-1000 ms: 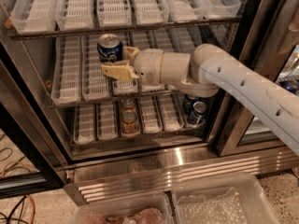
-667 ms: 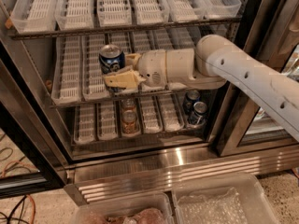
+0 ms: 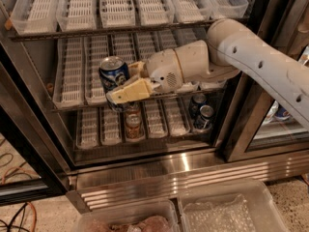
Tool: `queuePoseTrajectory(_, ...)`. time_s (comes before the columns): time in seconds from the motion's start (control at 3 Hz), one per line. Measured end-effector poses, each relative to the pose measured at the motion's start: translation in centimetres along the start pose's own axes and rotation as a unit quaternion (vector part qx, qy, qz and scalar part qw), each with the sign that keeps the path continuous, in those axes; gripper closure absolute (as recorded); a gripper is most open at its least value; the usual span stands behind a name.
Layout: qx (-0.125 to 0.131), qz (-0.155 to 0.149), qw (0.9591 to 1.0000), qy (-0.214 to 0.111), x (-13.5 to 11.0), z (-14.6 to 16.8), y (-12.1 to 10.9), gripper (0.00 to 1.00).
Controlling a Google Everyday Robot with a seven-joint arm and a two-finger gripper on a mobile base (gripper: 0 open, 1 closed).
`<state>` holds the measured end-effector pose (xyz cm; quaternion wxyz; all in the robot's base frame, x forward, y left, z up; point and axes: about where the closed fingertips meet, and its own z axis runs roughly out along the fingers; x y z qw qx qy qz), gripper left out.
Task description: Pick pepsi can from middle shelf of fridge
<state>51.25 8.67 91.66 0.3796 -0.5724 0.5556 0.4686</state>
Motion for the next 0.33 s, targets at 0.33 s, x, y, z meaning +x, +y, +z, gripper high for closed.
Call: queuePoseTrajectory(0.33,-0.038,0.002,0.9992,0.013,-0.22,-0.01,2.02,1.00)
